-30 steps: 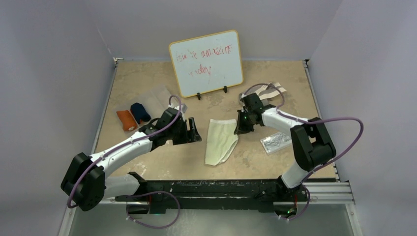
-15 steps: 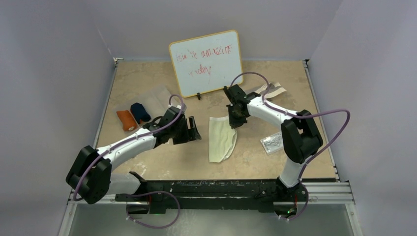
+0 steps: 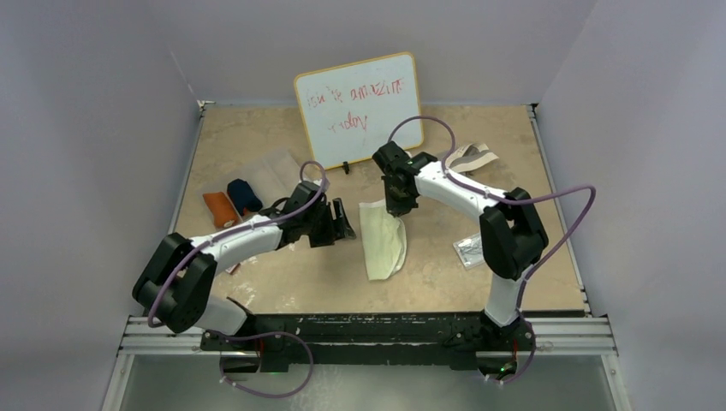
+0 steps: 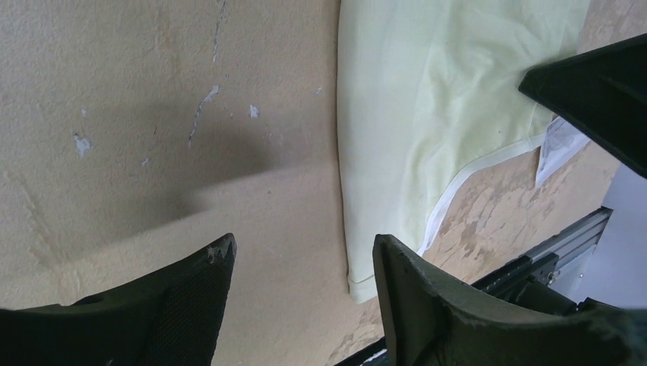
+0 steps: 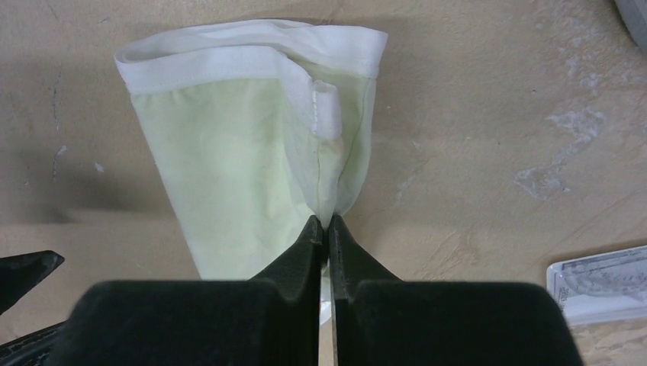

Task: Roll the underwear
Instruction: Fold the underwear at the center of the board.

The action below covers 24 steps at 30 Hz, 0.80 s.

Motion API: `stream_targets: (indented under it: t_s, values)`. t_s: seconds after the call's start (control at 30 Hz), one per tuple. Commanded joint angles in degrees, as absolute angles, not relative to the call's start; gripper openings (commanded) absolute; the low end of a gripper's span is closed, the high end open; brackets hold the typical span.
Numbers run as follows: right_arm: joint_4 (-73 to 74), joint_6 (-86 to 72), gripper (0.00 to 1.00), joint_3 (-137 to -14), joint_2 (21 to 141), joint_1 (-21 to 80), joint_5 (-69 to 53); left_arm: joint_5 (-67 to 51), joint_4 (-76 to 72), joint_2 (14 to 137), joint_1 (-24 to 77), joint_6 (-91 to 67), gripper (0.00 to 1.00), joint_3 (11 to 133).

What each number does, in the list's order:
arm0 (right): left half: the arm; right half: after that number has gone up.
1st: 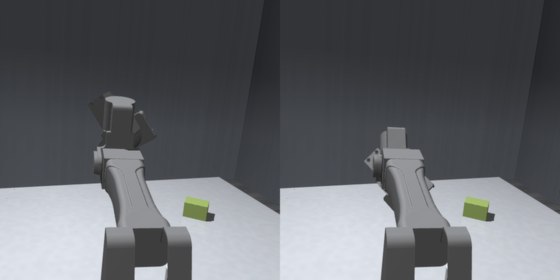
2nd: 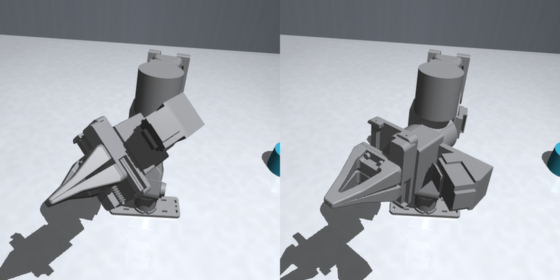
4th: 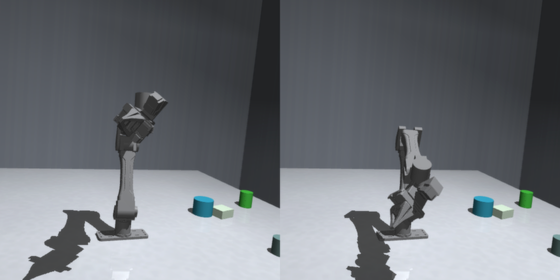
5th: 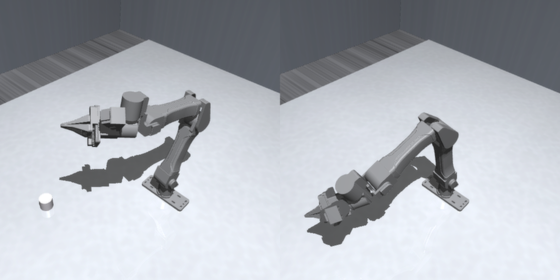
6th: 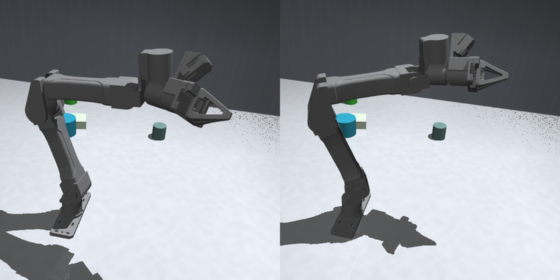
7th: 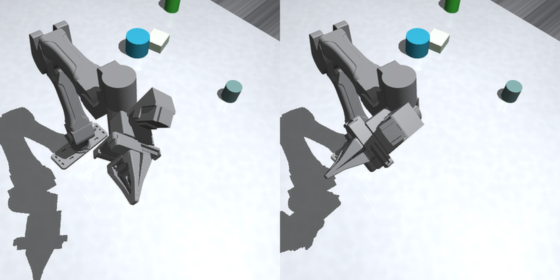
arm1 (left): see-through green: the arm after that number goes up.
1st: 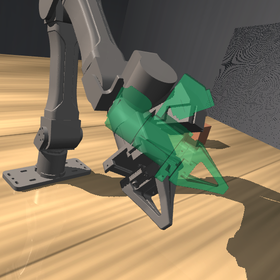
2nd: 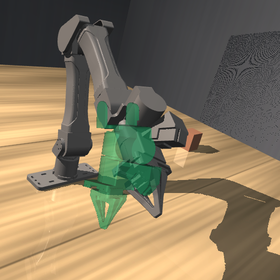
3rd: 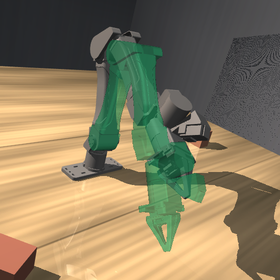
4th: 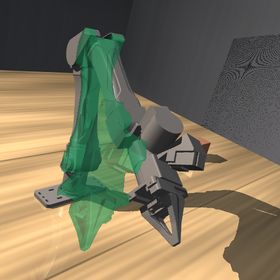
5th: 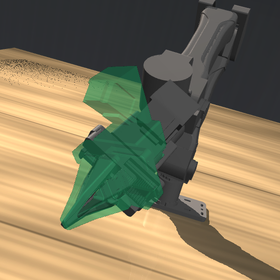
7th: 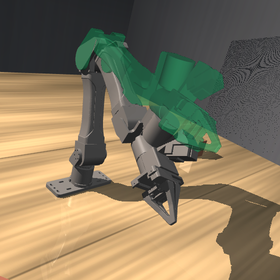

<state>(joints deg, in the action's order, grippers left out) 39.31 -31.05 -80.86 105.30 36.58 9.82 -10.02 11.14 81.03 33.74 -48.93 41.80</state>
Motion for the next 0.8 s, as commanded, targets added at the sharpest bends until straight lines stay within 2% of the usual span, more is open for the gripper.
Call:
stream_targets:
  t_s: [0.0, 0.77]
  values:
    - [44.3, -33.8, 0.04, -85.4, 107.6, 38.5, 13.4, -13.0, 5.6, 83.2, 32.3, -49.7, 0.63, 44.1]
    - [50.6, -36.3, 0.08, -99.1, 118.8, 46.5, 16.1, -15.6, 3.7, 83.0, 25.3, -50.5, 0.57, 43.4]
